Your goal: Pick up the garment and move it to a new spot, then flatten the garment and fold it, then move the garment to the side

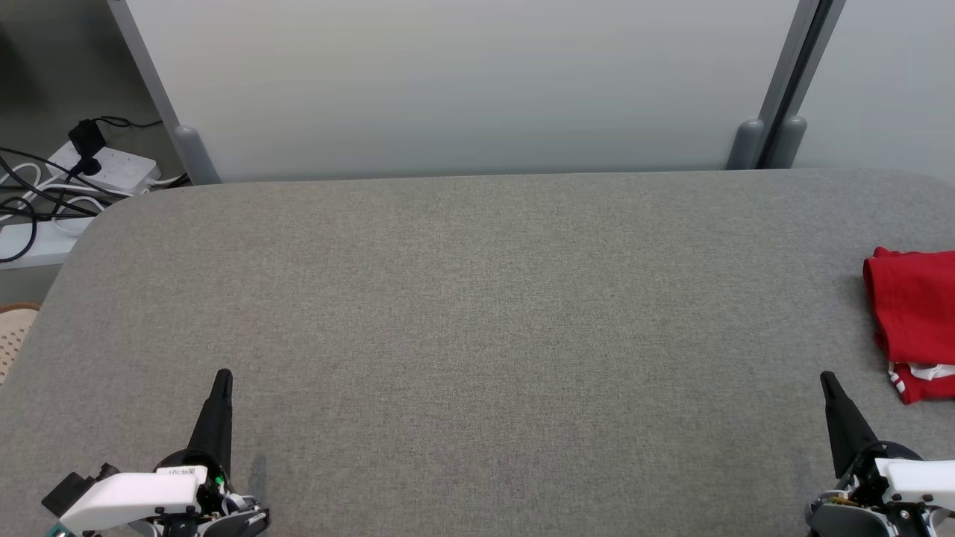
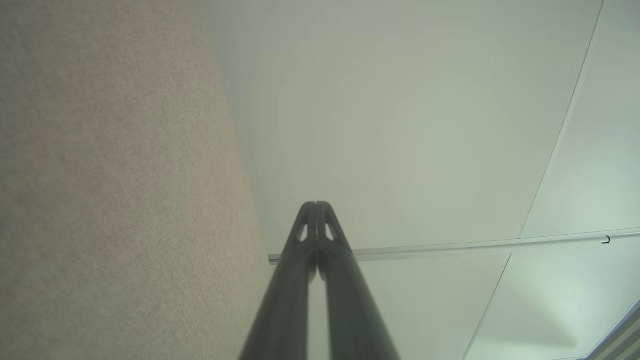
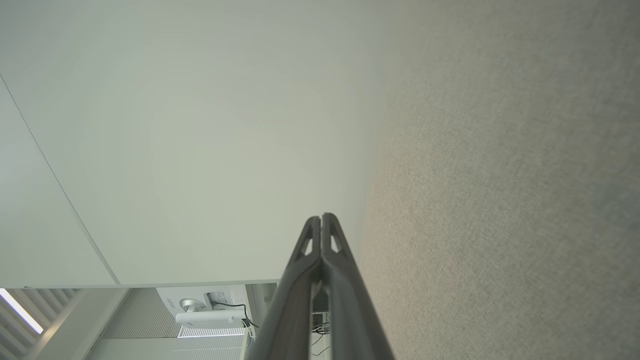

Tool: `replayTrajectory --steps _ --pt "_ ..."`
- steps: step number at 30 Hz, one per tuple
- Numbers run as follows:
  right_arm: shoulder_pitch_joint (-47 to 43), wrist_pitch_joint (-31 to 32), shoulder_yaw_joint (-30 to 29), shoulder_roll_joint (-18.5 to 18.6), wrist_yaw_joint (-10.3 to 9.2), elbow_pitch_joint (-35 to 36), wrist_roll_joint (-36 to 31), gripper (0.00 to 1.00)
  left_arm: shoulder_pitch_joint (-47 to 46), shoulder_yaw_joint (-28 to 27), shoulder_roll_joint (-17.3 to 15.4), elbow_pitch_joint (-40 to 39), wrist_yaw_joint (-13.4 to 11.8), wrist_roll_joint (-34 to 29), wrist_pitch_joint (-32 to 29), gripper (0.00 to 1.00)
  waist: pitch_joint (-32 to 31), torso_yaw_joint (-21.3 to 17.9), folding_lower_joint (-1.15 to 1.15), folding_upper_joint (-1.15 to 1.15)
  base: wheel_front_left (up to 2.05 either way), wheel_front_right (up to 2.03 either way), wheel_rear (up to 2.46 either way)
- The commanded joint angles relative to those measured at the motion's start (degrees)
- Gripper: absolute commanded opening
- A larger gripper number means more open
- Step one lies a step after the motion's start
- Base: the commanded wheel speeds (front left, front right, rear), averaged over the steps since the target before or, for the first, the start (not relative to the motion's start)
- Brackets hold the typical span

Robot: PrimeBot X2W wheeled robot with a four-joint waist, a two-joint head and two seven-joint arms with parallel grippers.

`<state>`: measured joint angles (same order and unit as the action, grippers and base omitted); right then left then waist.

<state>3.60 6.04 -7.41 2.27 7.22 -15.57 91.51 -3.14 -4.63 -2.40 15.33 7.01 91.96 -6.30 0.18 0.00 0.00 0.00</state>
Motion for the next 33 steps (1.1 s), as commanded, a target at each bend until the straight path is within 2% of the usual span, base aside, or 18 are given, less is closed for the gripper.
replayTrajectory --steps 1,33 --pt "2.6 0.4 0.9 0.6 0.26 1.5 0.7 0.00 -3.0 -1.9 -0.5 -1.3 0.5 0.2 -0.2 0.00 0.0 0.0 0.00 0.00 0.00 0.00 0.00" --pt "2.6 0.4 0.9 0.6 0.26 1.5 0.7 0.00 -3.0 -1.9 -0.5 -1.3 0.5 0.2 -0.2 0.00 0.0 0.0 0.00 0.00 0.00 0.00 0.00"
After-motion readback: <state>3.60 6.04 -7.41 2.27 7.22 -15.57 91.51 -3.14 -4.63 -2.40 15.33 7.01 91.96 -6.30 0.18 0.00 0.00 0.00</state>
